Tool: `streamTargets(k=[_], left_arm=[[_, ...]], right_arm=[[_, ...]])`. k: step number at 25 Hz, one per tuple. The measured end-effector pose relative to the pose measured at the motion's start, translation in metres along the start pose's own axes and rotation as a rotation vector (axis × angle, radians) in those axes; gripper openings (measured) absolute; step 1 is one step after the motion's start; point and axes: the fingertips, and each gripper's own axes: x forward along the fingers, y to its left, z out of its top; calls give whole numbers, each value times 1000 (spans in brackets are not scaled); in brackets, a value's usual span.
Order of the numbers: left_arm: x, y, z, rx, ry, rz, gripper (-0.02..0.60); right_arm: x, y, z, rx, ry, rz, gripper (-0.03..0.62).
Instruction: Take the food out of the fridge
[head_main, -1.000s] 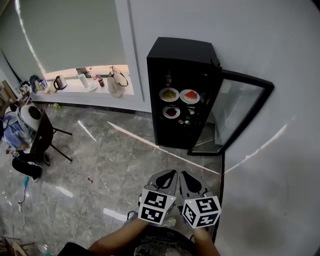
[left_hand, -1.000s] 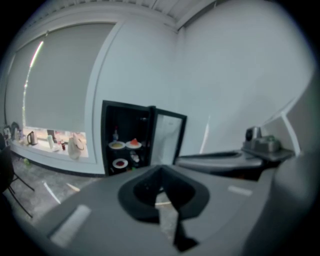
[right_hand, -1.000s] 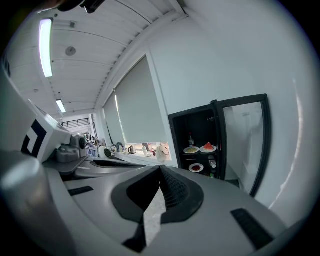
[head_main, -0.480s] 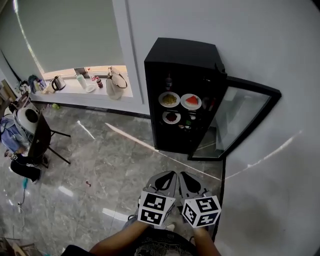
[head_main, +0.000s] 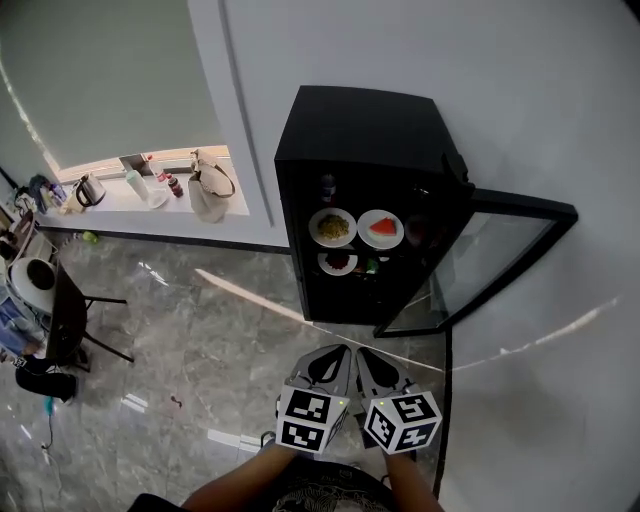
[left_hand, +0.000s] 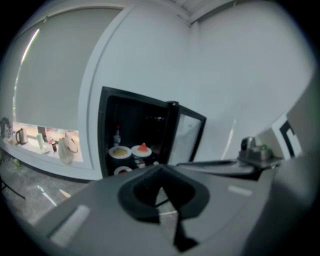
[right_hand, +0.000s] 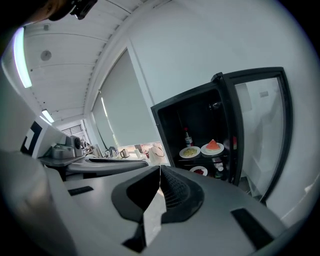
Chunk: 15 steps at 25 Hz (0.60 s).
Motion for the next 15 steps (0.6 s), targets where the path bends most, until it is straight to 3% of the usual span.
streamTargets(k=[8,15], left_arm=[[32,72,30,6,-5,-45,-5],[53,101,33,10,2,-72,-5]], right_arm=[[84,-5,35,117,-43,-22,0],[126,-28,46,261,-84,-41,2]])
